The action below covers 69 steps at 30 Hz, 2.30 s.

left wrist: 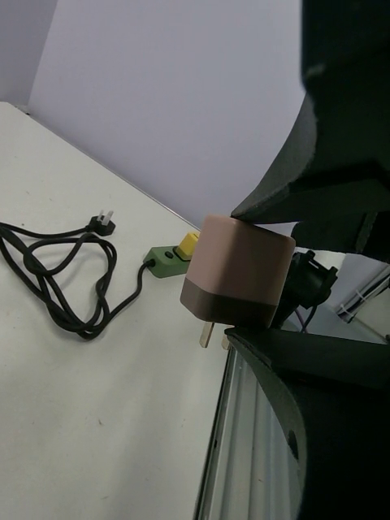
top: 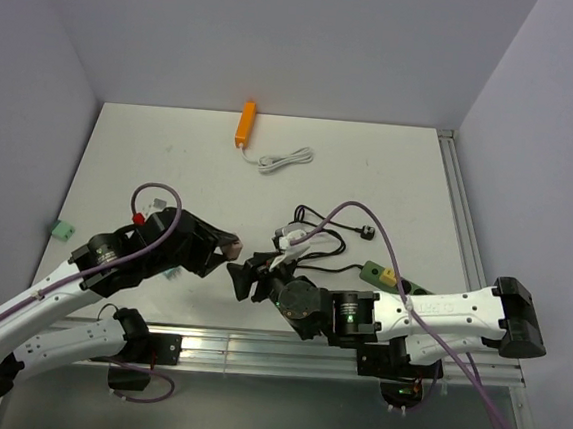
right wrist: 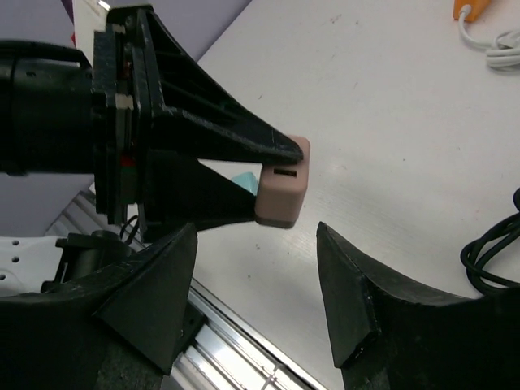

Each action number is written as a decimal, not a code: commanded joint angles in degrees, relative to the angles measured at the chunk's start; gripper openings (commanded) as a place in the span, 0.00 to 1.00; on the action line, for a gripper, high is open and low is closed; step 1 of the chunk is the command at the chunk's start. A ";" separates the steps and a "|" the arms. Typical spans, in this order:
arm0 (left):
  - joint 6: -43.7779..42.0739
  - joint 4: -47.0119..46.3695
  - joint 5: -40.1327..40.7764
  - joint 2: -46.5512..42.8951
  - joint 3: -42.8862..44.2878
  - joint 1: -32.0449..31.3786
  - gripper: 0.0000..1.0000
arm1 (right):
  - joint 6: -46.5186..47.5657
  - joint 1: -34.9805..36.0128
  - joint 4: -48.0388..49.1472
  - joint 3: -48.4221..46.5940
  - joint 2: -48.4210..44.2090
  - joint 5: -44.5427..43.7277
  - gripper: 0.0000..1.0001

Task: Insert the plug

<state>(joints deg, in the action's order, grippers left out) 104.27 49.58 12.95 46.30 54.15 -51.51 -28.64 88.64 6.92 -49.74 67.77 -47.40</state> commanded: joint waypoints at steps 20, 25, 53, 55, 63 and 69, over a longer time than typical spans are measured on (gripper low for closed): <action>3.40 -1.95 -0.73 -0.69 0.25 -4.66 0.00 | -6.42 -6.73 3.37 -3.09 6.76 5.30 0.58; 3.31 -1.42 0.14 -1.04 0.52 -5.01 0.01 | -8.00 -6.73 1.17 -3.44 7.82 4.59 0.58; -51.43 -40.16 -6.61 -21.43 -17.76 -5.27 0.81 | -22.77 -14.81 -7.95 11.87 -23.37 18.56 0.00; -56.69 -43.69 -7.94 -20.38 -18.03 -5.27 0.80 | -25.22 -14.99 -13.84 8.45 -24.43 19.71 0.00; -75.23 -66.17 -6.62 -24.94 -26.62 -6.41 0.81 | -37.43 -19.11 -27.13 3.86 -27.51 23.22 0.00; -83.95 -70.58 -13.90 -18.45 -23.66 -6.50 0.80 | -42.89 -20.52 -26.51 1.59 -25.59 24.81 0.00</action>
<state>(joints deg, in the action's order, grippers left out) 28.86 -13.78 4.67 24.73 27.94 -57.63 -66.52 68.73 -18.74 -43.97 40.99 -23.66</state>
